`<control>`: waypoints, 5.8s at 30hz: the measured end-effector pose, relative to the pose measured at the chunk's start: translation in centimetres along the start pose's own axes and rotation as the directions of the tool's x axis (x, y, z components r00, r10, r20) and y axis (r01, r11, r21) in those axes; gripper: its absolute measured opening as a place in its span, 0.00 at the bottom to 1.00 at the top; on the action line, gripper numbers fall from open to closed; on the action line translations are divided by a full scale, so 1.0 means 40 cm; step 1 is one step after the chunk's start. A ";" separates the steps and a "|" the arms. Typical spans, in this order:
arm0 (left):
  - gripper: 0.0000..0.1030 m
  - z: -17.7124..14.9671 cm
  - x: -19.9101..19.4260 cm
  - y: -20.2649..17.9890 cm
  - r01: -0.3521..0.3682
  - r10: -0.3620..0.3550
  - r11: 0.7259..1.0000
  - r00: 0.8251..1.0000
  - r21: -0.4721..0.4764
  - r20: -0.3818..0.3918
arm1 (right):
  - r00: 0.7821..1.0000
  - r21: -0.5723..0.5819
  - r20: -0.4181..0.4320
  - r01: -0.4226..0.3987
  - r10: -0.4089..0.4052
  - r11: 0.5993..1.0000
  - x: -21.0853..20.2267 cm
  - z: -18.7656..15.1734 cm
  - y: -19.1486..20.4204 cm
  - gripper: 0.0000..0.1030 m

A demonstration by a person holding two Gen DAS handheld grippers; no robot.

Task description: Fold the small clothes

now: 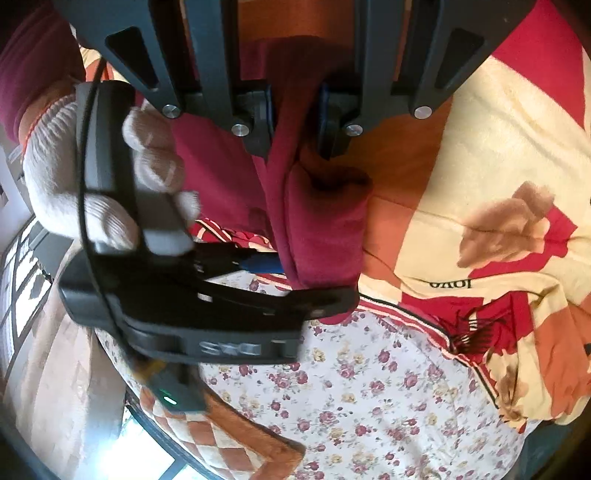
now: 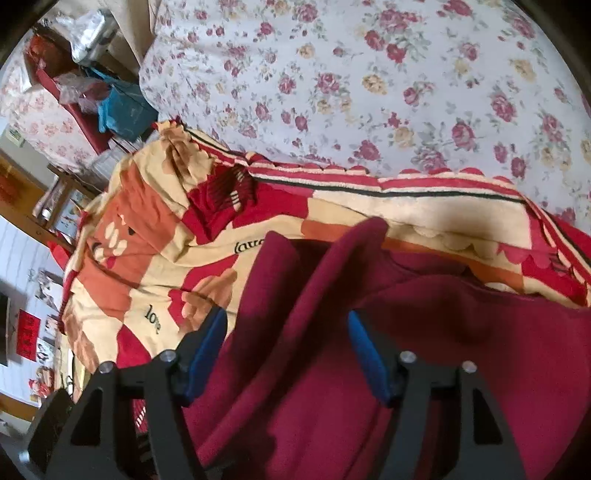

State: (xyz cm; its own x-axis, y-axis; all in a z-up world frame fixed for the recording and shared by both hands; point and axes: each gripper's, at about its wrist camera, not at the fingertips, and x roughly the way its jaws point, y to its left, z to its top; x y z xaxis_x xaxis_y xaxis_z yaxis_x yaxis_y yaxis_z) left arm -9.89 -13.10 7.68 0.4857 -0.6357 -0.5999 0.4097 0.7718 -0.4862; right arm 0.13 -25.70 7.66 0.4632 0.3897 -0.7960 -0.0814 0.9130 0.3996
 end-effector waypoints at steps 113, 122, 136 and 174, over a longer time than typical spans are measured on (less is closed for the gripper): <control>0.29 -0.067 0.211 -0.411 -0.055 0.117 0.961 0.969 0.270 -0.220 | 0.889 0.274 0.261 0.305 -0.376 0.912 -0.378 -0.550 -0.490 0.65; 0.48 -0.037 0.298 -0.330 0.070 -0.024 0.988 0.950 0.139 -0.312 | 0.935 0.316 0.293 0.104 -0.201 0.943 -0.324 -0.521 -0.608 0.87; 0.43 -0.047 0.370 -0.306 0.161 -0.139 0.987 0.903 0.021 -0.406 | 0.931 0.240 0.329 0.078 -0.157 0.967 -0.303 -0.502 -0.587 0.67; 0.40 -0.150 -0.094 -0.288 -0.278 0.310 0.916 0.948 0.289 -0.071 | 0.925 -0.148 0.272 0.312 -0.265 0.938 -0.340 -0.717 -0.106 0.48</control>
State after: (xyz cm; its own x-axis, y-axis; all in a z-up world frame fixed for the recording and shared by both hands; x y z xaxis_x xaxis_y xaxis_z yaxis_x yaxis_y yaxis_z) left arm -21.07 -19.53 11.73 0.5325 -0.3627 -0.7648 0.4636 0.8809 -0.0950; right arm -31.13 -31.44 3.75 0.6903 0.0862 -0.7184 -0.0629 0.9963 0.0591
